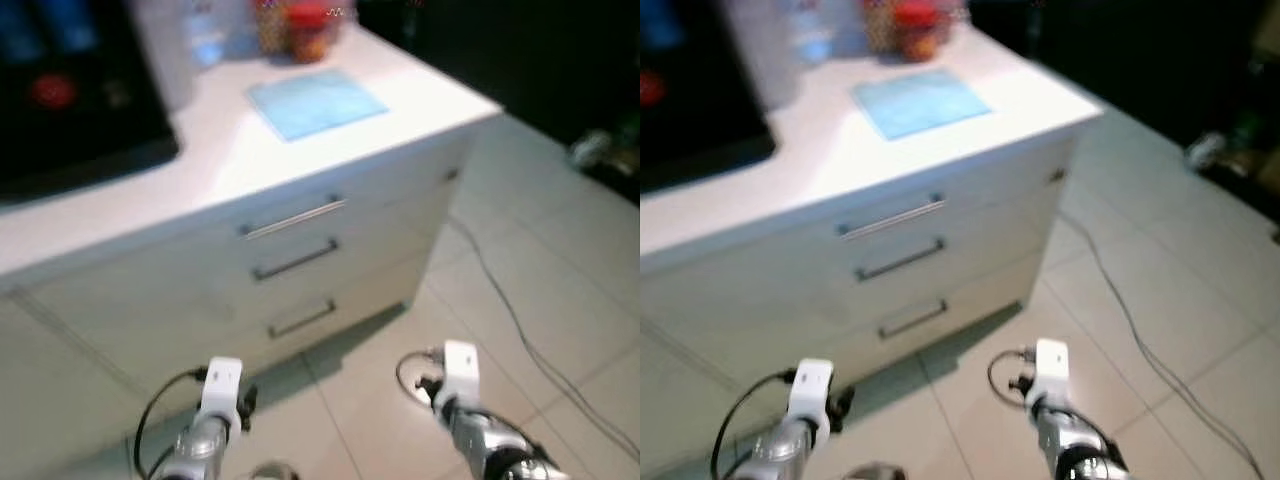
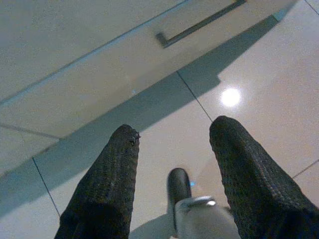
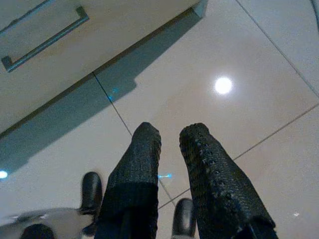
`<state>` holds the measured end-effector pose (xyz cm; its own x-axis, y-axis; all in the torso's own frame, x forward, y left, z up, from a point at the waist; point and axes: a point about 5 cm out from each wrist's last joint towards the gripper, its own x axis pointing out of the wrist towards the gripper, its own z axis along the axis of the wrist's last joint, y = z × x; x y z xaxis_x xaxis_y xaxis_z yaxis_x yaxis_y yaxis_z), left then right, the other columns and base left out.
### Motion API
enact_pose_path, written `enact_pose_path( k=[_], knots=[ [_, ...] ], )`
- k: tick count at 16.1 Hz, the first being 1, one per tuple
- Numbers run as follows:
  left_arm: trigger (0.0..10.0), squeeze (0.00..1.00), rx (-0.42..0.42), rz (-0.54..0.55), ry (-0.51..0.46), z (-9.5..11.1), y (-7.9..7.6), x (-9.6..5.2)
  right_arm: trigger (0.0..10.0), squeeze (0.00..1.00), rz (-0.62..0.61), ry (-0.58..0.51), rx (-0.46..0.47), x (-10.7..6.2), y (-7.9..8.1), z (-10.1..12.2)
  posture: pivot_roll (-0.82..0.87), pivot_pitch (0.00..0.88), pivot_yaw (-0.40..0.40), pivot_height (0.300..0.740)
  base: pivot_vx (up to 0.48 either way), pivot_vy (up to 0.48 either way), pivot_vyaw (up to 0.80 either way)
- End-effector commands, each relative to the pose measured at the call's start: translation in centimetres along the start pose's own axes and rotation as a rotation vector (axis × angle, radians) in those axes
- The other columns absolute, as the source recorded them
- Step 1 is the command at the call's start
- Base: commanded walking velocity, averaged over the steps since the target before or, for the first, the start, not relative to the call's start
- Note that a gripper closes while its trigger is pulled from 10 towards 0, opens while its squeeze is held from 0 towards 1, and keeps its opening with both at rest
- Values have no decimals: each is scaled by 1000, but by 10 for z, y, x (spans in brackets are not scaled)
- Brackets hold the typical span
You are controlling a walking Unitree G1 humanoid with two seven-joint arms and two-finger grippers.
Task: Kitchen organization
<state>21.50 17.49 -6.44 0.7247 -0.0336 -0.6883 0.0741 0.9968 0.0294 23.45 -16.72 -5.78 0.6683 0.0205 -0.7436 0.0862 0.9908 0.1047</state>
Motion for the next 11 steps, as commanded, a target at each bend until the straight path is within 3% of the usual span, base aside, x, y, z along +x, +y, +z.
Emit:
enact_pose_path(
  k=[1, 11],
  knots=[
    [10000, 0, 9, 5, 17, -4, 3, -1, 10000, 0, 16, 16, 4, 0, 5, -3, -3, 55, 16, 740, 0, 0, 800],
    [10000, 0, 3, 4, 22, -7, 1, -2, 10000, 0, 29, 20, -10, 0, 4, -4, 0, 60, 10, 740, 0, 0, 800]
  ],
)
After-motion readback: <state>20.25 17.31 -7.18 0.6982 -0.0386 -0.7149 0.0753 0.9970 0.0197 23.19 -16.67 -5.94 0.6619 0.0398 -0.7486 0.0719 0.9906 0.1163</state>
